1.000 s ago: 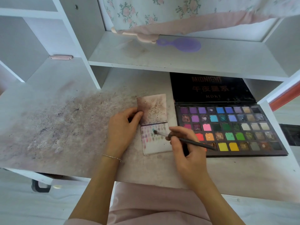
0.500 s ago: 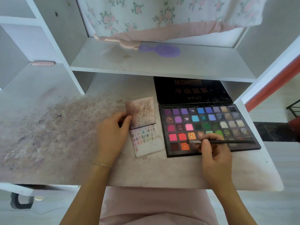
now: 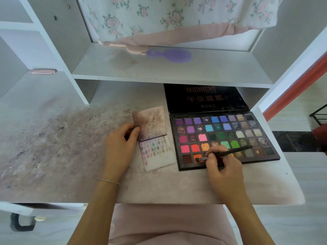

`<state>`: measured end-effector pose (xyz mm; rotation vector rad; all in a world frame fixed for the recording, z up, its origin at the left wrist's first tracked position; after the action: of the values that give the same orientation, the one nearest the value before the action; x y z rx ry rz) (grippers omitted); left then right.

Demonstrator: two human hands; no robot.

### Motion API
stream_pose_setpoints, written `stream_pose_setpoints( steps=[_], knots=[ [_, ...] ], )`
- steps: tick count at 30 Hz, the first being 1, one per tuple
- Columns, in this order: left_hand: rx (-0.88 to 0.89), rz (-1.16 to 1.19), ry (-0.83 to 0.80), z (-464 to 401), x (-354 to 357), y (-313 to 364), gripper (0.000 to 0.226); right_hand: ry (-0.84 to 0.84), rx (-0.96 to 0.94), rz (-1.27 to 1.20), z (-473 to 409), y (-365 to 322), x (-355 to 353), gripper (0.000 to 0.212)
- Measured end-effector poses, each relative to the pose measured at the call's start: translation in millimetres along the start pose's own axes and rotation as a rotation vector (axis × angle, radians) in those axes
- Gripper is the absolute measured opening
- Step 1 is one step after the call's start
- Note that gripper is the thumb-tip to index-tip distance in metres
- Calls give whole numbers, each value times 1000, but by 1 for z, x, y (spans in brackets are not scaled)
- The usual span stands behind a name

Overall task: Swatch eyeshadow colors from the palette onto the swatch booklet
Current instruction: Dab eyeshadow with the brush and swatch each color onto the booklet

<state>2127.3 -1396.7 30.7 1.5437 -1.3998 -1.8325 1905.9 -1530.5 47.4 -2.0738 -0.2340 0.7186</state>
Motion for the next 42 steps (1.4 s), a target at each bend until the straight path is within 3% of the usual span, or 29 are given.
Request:
stream_pose_setpoints(
  steps=[7, 15, 25, 29, 42],
  knots=[
    [5, -4, 12, 2, -2, 2, 14, -34, -19, -10, 1, -2, 1, 22],
    [25, -16, 23, 1, -3, 5, 12, 38, -12, -78, -2, -5, 2, 21],
    [21, -6, 14, 0, -1, 1, 11, -264, -160, -100, 1, -44, 82, 17],
    [20, 1, 13, -1, -1, 0, 12, -278, -135, -130, 2, -42, 85, 3],
    [10, 6, 19, -1, -1, 0, 11, -352, -116, -56, 1, -39, 90, 6]
  ],
)
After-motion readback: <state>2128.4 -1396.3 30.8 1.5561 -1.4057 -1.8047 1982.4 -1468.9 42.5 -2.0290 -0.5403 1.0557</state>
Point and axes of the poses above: each hand's wrist, its own z-axis away from the middle knuckle, its own x-axis out of the palm, y = z × x, the point moved 8 cm from there along -z, towards the middle knuckle, and after that the axes turned 9 degrees about -x, right-handed, at the moved point
